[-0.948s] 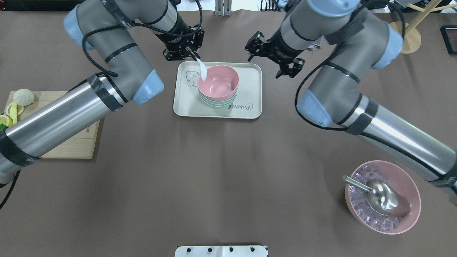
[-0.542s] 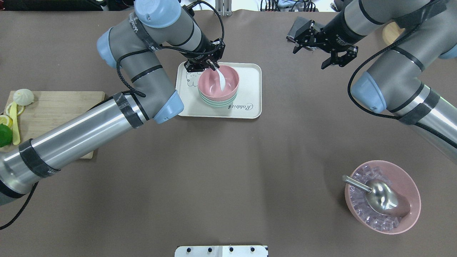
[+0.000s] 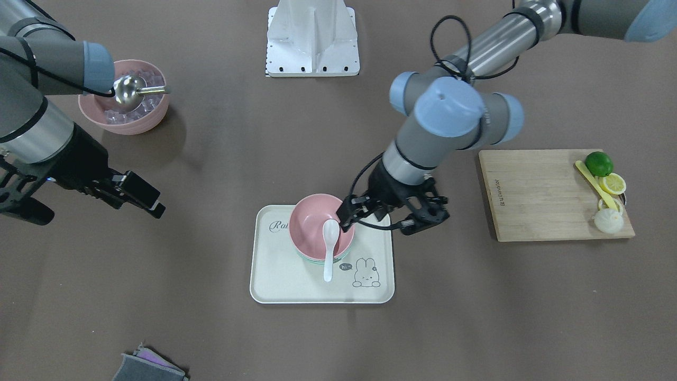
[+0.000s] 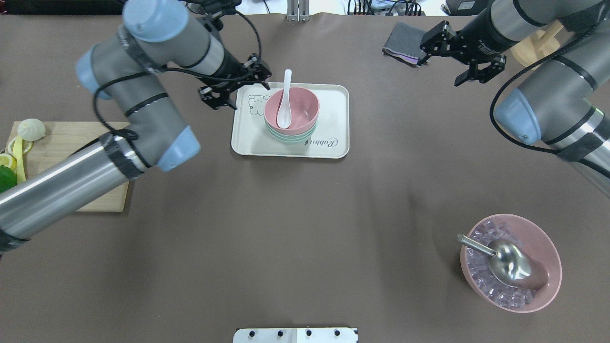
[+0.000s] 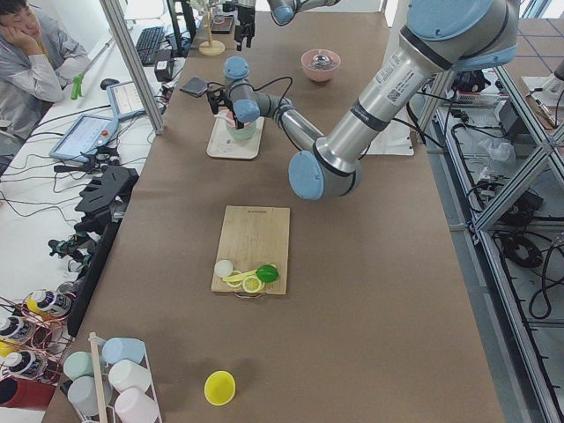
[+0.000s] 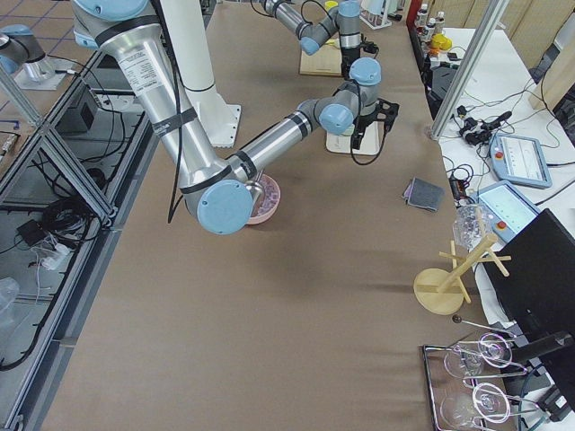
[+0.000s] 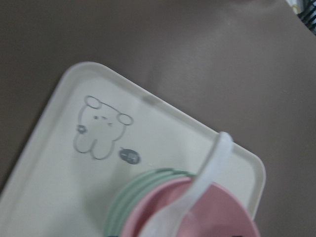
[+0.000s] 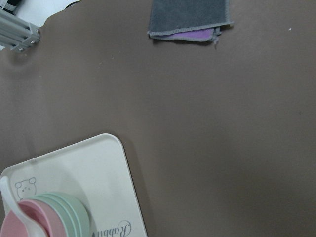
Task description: Stack pink bowl on green and place spoon
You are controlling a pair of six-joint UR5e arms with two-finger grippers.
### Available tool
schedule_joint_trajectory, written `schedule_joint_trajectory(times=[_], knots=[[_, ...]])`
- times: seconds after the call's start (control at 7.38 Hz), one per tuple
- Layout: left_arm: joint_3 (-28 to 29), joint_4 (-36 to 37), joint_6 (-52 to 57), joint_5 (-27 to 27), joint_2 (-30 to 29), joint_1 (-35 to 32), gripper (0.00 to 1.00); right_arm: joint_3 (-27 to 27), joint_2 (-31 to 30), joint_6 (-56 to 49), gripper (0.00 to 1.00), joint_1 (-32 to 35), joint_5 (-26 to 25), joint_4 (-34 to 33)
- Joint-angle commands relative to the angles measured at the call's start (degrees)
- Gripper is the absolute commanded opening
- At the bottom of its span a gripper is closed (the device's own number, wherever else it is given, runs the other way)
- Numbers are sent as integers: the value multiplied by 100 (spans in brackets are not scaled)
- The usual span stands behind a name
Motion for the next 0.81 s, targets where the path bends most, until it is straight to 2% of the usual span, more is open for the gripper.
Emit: schedule_joint_trajectory(times=[0.0, 0.14, 0.27, 0.54, 0.68], knots=[[-1546, 440, 2435, -443, 2072, -721, 98, 99, -854, -1700, 100, 679, 269, -9], [-1840, 512, 3700, -434, 2856, -1132, 98, 21, -1294, -2920, 100, 1075, 445, -17], [-1930, 512, 4818, -478, 3491, -1467, 98, -136, -1481, -4106, 100, 1418, 447, -279], [-1800, 539, 6466, -496, 4128, -2179, 98, -383, -1518, -6025, 100, 1955, 351, -1130], [-1582, 591, 6812, -791, 4217, -2487, 98, -671, -1536, -6748, 100, 2210, 359, -1195]])
